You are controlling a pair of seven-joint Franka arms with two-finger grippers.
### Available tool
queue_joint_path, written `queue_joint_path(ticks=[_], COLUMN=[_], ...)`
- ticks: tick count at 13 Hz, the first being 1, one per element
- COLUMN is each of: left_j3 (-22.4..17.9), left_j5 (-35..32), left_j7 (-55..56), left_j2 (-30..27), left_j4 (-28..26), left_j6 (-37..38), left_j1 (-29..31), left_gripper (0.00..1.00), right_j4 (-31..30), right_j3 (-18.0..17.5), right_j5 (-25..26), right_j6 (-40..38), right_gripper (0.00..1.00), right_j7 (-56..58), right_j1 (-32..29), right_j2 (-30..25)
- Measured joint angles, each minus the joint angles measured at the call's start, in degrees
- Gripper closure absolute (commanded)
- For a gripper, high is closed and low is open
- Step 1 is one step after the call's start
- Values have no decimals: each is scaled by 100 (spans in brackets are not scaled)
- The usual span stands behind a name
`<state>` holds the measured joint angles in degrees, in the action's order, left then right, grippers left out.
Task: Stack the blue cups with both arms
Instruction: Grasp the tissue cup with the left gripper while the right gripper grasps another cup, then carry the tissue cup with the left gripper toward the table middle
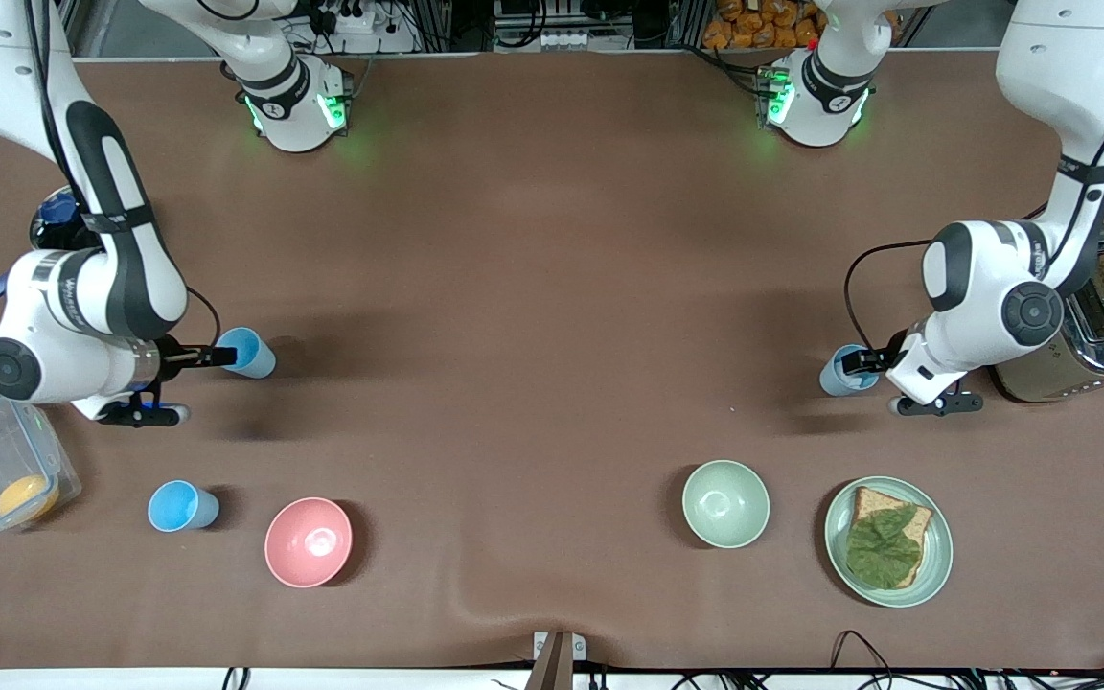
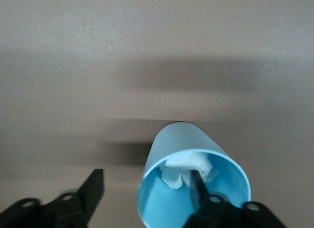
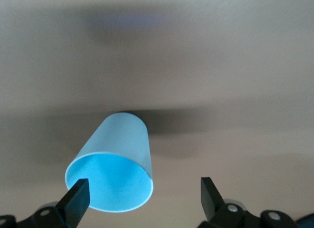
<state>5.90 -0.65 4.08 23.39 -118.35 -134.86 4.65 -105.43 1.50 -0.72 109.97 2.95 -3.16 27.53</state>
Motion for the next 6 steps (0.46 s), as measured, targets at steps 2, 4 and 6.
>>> queue_joint_path(ticks=[2,4,6], left_j3=[17,46,138], left_j5=[0,0,1], left_j7=[-2,-3,-4], left_j2=[37,-9,-178], left_j4=[6,86,175], left_j6=[-25,-25,117], left_j1=[-6,-7,-4], left_gripper=[100,100,100], right_j4=[-14,-24,-77], right_j3=[1,9,8], right_j5=[0,0,-2], right_j6=[-23,-80,-113], right_gripper=[0,0,38], right_j7=[-2,-2,-1], right_j1=[13,10,10], right_j2=[154,216,232])
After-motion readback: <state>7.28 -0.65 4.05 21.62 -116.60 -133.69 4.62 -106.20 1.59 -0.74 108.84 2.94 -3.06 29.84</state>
